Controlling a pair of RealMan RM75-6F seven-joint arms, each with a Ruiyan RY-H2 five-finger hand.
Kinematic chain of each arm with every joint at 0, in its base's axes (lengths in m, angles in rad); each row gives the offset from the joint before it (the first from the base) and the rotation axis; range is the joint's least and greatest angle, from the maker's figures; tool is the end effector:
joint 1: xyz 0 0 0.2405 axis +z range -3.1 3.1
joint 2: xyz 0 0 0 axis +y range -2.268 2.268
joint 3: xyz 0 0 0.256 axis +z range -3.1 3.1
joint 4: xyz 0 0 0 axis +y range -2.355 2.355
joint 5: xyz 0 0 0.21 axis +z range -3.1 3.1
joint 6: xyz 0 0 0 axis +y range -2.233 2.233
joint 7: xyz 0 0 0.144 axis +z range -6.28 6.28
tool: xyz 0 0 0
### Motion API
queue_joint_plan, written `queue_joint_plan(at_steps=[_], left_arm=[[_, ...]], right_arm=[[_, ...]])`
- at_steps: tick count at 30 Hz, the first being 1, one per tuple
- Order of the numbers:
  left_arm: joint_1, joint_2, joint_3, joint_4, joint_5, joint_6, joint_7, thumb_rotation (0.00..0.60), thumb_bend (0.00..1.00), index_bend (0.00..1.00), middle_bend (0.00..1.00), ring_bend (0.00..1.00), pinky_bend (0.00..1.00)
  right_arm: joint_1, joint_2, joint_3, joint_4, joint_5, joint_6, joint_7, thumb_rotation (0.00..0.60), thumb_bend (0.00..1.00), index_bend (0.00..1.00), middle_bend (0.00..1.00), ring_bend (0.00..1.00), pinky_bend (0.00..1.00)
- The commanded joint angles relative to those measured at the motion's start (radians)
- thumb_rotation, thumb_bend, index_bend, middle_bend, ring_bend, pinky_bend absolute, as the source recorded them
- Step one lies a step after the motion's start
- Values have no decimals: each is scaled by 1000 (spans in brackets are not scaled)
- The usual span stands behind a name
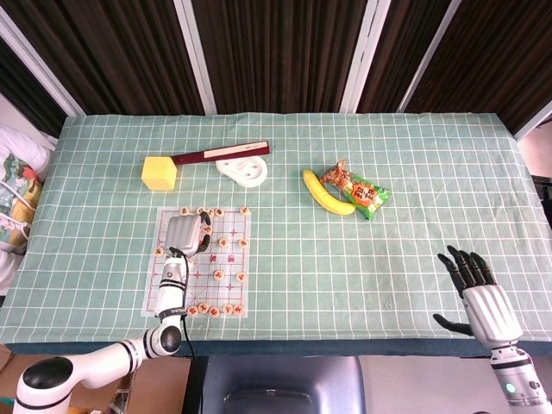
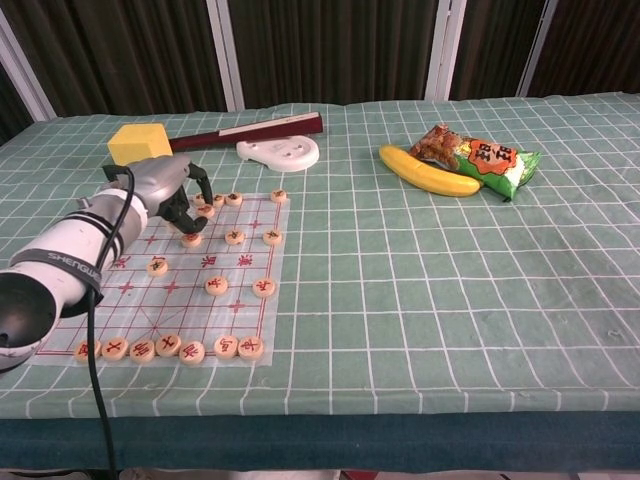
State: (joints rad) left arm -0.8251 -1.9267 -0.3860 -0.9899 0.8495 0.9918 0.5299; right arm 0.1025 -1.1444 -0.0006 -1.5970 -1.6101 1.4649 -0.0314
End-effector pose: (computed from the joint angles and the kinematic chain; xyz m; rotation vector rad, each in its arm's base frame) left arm -0.1544 0.4005 -0.0669 -1.5145 -1.0071 -0.7939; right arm -0.2994 -0.1745 0.1367 1.5370 -0.8798 0.9145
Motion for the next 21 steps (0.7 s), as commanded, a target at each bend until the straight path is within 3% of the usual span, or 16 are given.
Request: queue_joint_plan(at_steps=[1,21], left_arm=[[-4,0,0,8,-7,-5,4,600,388,527,1000,1000,1000],[-20,-13,12,89,-38,-53,10,600,389,504,1000,1000,1000]], right_arm=[[-1,0,0,0,0,1,1,600,189,0,0,0,0],[-1,3,-4,-3,-2,-4,5,600,188,0,0,0,0]])
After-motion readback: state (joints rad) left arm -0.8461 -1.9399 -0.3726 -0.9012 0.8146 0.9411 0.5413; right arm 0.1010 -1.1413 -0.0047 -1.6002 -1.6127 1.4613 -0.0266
